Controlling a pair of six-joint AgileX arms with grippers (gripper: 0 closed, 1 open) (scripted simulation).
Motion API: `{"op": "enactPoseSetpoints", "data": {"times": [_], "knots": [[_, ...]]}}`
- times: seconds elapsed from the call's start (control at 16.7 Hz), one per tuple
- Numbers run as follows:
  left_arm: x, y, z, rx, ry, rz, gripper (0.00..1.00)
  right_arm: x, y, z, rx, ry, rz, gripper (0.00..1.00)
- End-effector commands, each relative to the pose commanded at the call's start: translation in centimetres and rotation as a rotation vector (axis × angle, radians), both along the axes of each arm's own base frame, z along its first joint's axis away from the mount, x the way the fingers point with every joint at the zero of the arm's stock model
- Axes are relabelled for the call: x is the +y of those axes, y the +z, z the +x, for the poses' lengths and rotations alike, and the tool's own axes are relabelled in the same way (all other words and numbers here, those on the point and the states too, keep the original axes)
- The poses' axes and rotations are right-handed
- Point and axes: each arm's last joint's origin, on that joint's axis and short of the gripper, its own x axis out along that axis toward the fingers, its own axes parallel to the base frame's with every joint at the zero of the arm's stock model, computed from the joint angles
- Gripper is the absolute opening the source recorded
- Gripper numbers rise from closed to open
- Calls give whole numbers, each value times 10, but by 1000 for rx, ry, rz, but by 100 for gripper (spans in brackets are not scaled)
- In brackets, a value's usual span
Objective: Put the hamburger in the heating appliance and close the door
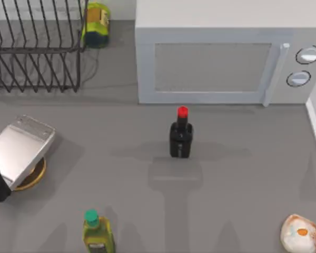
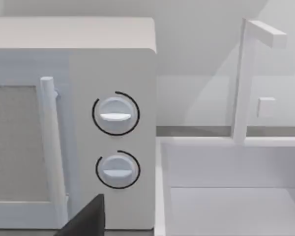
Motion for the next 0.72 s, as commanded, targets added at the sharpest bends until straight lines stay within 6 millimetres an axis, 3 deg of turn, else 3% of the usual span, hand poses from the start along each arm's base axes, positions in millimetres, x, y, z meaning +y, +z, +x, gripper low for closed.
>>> {"op": "enactPoseSetpoints", "data": {"times": [0.36, 0.72], "knots": [[0, 0, 0, 0, 0, 0, 100, 5, 11, 2, 116, 53, -69, 100], [0, 0, 0, 0, 0, 0, 100, 29, 26, 27, 607, 293, -331, 100]]}}
